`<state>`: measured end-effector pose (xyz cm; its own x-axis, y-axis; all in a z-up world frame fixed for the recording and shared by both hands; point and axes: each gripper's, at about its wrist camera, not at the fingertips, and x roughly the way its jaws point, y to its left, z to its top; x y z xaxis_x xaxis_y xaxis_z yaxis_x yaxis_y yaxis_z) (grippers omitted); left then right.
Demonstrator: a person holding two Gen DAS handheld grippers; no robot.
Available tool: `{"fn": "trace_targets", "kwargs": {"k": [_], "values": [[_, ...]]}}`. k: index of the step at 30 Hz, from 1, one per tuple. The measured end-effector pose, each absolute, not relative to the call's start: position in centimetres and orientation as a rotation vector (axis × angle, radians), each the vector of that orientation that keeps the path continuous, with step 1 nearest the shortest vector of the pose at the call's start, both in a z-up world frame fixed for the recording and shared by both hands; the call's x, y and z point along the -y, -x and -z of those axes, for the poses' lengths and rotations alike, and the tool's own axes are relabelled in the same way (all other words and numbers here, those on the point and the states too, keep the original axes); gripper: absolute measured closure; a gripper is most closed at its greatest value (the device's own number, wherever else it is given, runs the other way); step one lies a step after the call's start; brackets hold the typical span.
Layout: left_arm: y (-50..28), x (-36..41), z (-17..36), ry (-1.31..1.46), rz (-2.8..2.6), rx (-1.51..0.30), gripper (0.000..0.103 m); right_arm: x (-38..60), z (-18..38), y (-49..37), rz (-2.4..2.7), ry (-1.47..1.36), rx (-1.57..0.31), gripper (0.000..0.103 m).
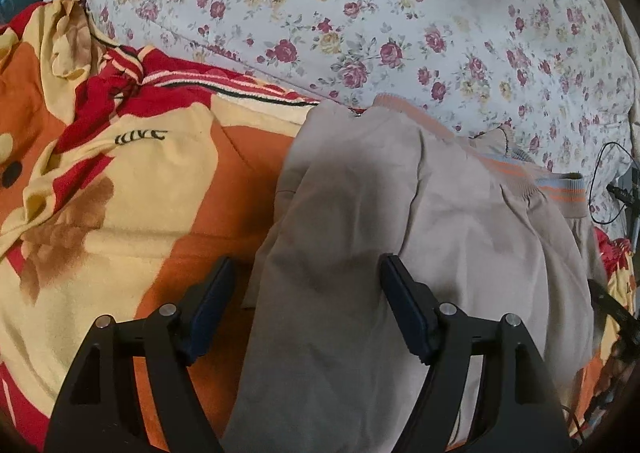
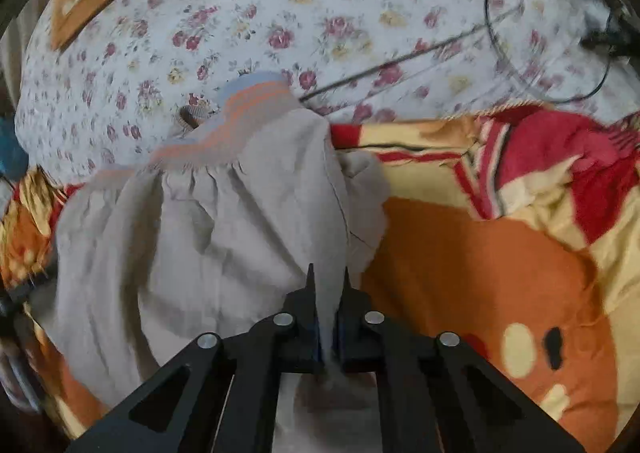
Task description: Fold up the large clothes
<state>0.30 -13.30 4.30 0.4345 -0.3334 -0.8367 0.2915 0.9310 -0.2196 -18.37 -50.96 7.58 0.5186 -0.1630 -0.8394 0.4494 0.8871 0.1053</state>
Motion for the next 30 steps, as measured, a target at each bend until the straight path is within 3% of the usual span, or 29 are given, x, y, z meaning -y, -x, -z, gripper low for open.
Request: {"fn": "trace_targets", "kwargs": {"k": [4, 8, 9, 11, 12, 13, 17, 18, 21, 27, 30], "values": [[-0.2, 13.3, -4.8, 0.037, 0.399, -1.038, 0.028, 51.8, -8.7, 21.8, 0.393, -0.362, -0.885, 0.100], [-0.1, 13.5, -4.5, 0.011, 0.397, -1.045, 0.028, 52.3, -6.6, 20.8, 0.409, -0.387, -0.954, 0.099], [0.0, 13.2, -4.7, 0.018, 0.399, -1.050, 0.028, 52.4, -7.2, 21.1, 0.399, -0.412, -0.927, 0.091], [0.2, 12.6, -5.3, 0.027, 0.412, -1.050, 0.028, 52.6, -8.7, 22.2, 0.383, -0.489, -0.871, 0.067], [0.2, 12.4, -5.6, 0.028, 0.415, -1.043, 0.028, 52.7, -9.5, 23.1, 0.365, -0.535, -0.846, 0.042], [0.2, 12.2, -5.9, 0.029, 0.413, -1.037, 0.028, 52.3, -10.0, 23.7, 0.359, -0.541, -0.841, 0.040], [0.0, 11.9, -6.1, 0.039, 0.399, -1.038, 0.028, 48.8, -9.1, 24.1, 0.415, -0.310, -0.951, 0.043], [-0.1, 11.9, -5.7, 0.029, 0.386, -1.048, 0.028, 48.2, -8.3, 24.0, 0.422, -0.267, -0.987, 0.048], [-0.2, 11.6, -4.7, 0.030, 0.368, -1.084, 0.027, 48.2, -5.9, 23.7, 0.457, -0.242, -1.060, 0.050], [-0.3, 10.8, -5.0, 0.078, 0.341, -1.086, 0.024, 46.5, -13.4, 23.6, 0.488, -0.242, -0.870, 0.045], [-0.3, 10.9, -5.1, 0.075, 0.338, -1.081, 0.024, 43.5, -14.8, 20.5, 0.319, -0.251, -0.862, 0.045]]}}
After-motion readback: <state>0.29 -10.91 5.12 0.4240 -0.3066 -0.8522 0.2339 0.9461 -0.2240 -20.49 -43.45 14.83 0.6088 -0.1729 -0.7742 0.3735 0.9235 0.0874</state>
